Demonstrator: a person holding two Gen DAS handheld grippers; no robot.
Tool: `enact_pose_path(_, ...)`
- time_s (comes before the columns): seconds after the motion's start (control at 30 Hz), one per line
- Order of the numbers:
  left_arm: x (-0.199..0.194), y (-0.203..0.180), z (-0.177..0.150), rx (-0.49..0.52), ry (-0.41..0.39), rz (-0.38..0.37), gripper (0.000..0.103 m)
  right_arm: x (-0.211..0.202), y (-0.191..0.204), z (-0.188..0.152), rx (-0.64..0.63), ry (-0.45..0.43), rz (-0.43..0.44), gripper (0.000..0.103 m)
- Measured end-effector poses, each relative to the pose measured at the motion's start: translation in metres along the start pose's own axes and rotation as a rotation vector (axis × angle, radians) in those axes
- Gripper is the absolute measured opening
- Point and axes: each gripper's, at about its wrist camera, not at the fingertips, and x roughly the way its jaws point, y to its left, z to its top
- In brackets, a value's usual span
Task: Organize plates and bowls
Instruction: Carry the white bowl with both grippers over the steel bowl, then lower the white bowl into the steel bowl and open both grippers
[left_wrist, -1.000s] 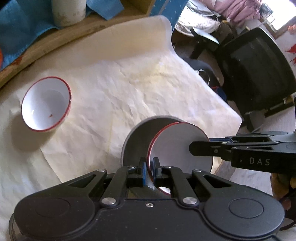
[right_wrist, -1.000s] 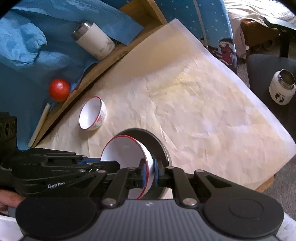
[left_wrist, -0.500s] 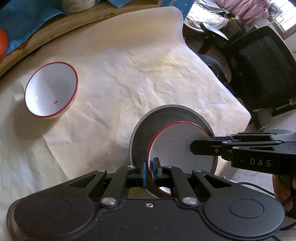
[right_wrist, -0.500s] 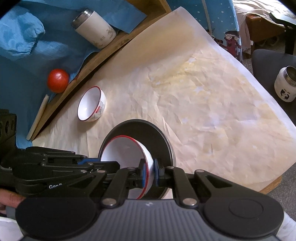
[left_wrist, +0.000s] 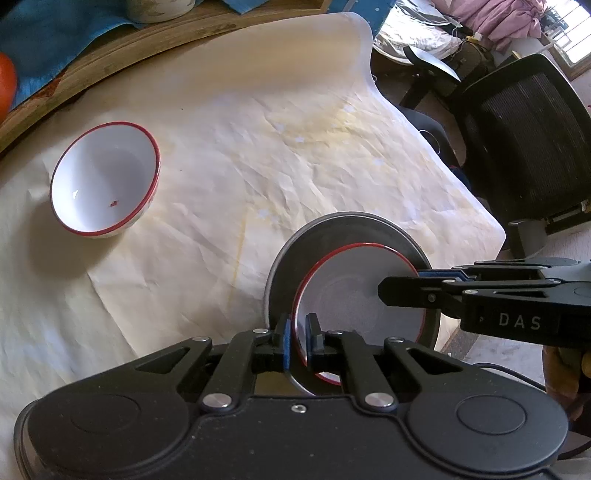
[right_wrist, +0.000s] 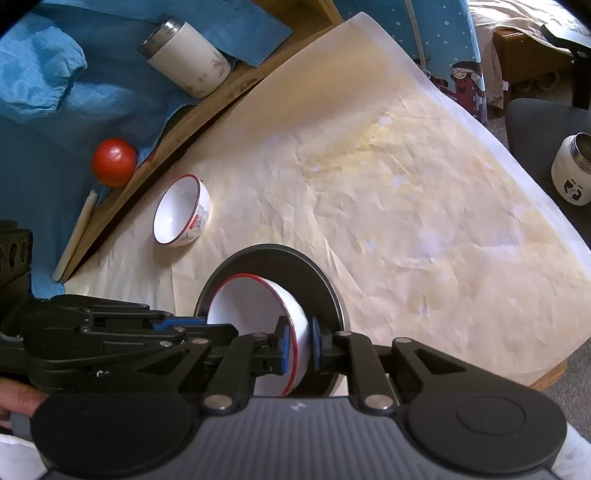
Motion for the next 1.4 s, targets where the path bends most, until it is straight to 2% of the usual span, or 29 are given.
enact_pose_path(0.37,-0.008,0.002,-0.002,-0.005,-0.027,-0.002,0.012,-0.004,0.002,0.001,-0.01,-0.008,-0.018,0.023)
enact_pose_path(0.77,-0.036,0.014,-0.002,-0.042,-0.124,-0.033,0.017,-0.023,0.015,0.004,-0.07,-0.034,-0.027,0.032)
enact_pose_path(0.87,-0.044,0.02,-0.002,-0.072,-0.156,-0.029,0.018,-0.028,0.022,0.007,-0.088,-0.052,-0.022,0.036)
enact_pose_path(0.9,-0.047,0.024,-0.002,-0.087,-0.168,-0.027,0.02,-0.028,0.024,0.009,-0.094,-0.058,-0.017,0.04)
enact_pose_path(1.0,-0.057,0.038,-0.004,-0.155,-0.218,-0.008,0.029,-0.027,0.031,0.012,-0.115,-0.062,-0.007,0.051)
enact_pose_path(1.1,-0.067,0.057,-0.007,-0.257,-0.281,0.015,0.047,-0.022,0.038,0.015,-0.131,-0.057,0.002,0.061)
enact_pose_path(1.13,-0.071,0.064,-0.008,-0.293,-0.304,0.028,0.056,-0.021,0.04,0.017,-0.138,-0.056,0.004,0.066)
enact_pose_path(1.2,-0.077,0.076,-0.011,-0.354,-0.341,0.051,0.063,-0.018,0.046,0.019,-0.154,-0.06,0.008,0.074)
enact_pose_path(1.27,-0.081,0.085,-0.016,-0.399,-0.362,0.068,0.075,-0.015,0.05,0.02,-0.171,-0.066,0.012,0.081)
enact_pose_path(1.4,-0.087,0.105,-0.026,-0.485,-0.382,0.113,0.09,-0.007,0.061,0.024,-0.199,-0.08,0.016,0.093)
